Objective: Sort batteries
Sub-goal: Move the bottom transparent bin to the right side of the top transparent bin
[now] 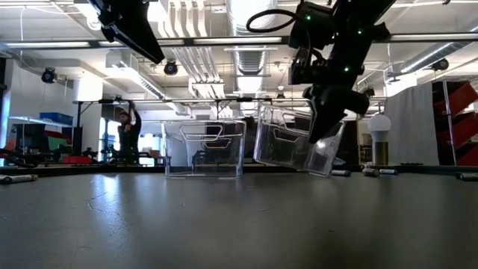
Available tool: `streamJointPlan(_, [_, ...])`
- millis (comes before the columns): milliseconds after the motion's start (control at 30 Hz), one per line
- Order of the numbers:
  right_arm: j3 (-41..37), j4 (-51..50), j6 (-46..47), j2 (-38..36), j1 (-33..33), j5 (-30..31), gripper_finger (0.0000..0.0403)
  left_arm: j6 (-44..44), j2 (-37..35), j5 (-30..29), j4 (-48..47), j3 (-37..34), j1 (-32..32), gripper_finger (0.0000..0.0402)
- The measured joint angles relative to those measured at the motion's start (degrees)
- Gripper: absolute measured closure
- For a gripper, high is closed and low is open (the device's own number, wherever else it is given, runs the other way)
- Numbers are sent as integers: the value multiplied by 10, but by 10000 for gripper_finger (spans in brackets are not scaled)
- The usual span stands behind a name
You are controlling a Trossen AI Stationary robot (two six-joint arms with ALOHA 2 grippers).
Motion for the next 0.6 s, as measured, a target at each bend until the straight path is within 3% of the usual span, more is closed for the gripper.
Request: streamJointPlan(600, [0, 32, 31, 18, -4, 2, 390, 8, 0, 0, 9, 0, 0, 299])
